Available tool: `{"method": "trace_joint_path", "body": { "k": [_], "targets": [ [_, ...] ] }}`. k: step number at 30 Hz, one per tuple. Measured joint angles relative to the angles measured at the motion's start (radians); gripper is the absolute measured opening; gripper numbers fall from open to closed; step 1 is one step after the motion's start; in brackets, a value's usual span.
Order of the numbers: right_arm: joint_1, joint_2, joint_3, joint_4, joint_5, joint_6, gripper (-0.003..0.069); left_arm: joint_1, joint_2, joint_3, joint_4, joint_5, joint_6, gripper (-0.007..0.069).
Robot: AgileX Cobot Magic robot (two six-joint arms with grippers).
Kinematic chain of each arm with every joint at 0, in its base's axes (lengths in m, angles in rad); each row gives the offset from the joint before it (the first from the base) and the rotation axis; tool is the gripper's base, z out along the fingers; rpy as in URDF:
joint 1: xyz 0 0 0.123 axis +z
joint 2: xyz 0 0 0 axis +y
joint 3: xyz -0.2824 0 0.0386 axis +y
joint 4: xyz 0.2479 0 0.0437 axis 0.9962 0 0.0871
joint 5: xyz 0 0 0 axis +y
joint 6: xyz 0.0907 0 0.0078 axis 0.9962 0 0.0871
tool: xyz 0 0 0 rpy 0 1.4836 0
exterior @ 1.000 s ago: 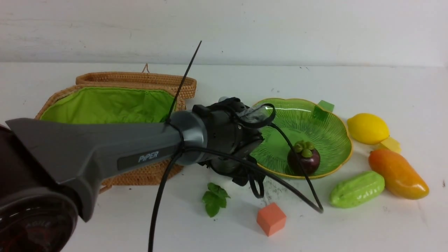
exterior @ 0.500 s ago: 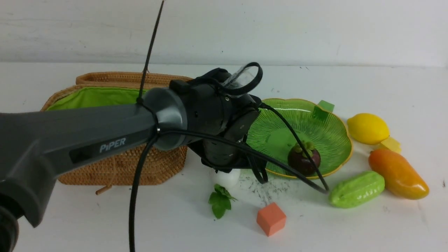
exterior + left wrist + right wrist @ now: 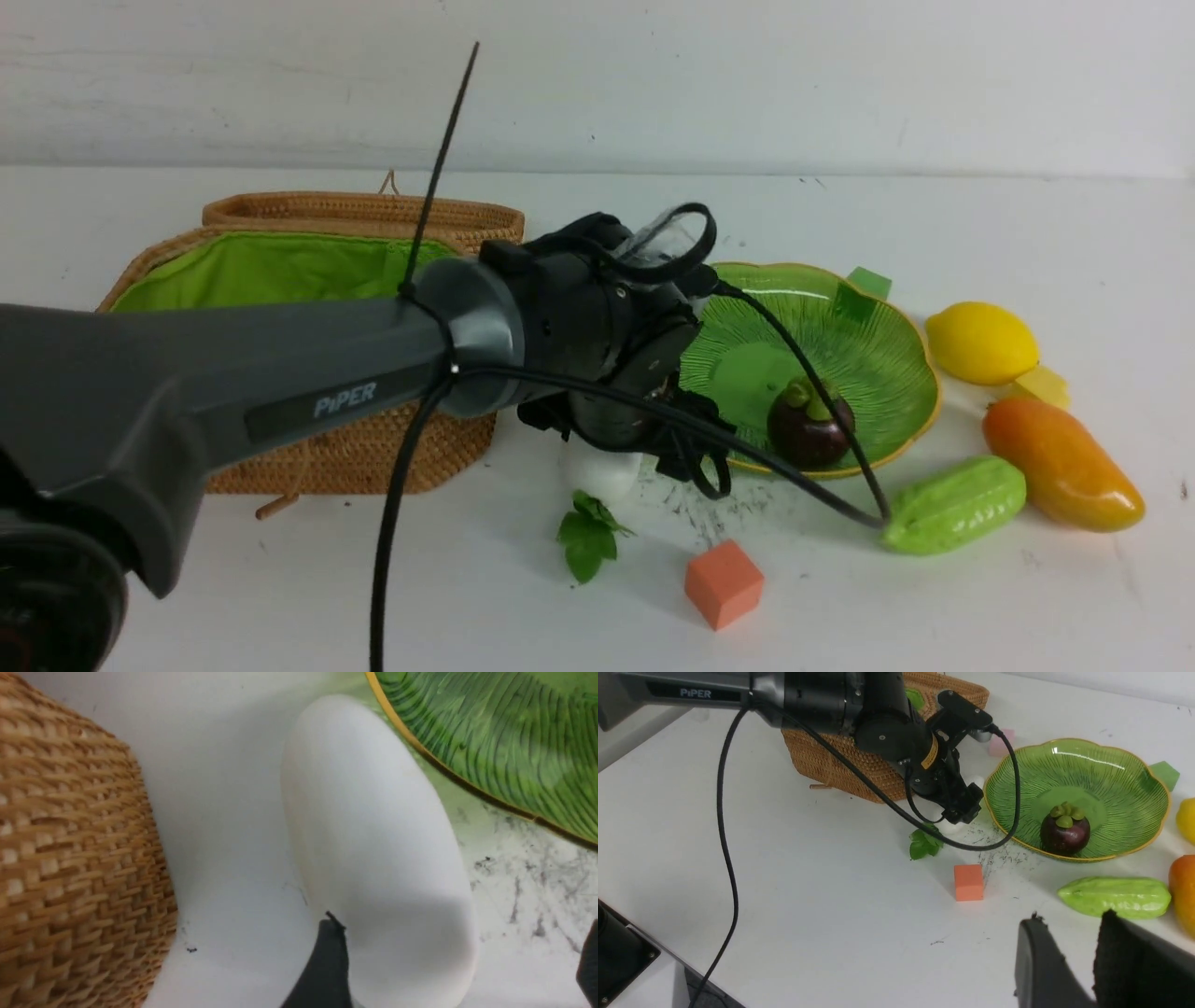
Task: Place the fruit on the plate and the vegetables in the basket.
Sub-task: Take a daikon with your left arm and place it on the basket on the left.
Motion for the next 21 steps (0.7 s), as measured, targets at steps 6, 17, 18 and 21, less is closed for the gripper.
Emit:
{"method": "trace_joint_path", "body": {
  "k": [6,17,18,21],
  "targets": [
    [0.0,0.0,0.0,0.0,0.0,0.0,0.0192,0.0,0.061,0.0,0.091,-0.023,-0.061,0.0652],
    [0.0,0.0,0.0,0.0,0.0,-0.001,0.0181,0.0,0.106,0.0,0.117,-0.024,-0.103,0.0538],
    [0.0,0.0,0.0,0.0,0.0,-0.002,0.0181,0.0,0.106,0.0,0.12,-0.015,-0.11,0.0521],
    [0.0,0.0,0.0,0.0,0.0,-0.002,0.0181,0.0,0.106,0.0,0.136,0.0,-0.124,0.051]
  ]
}}
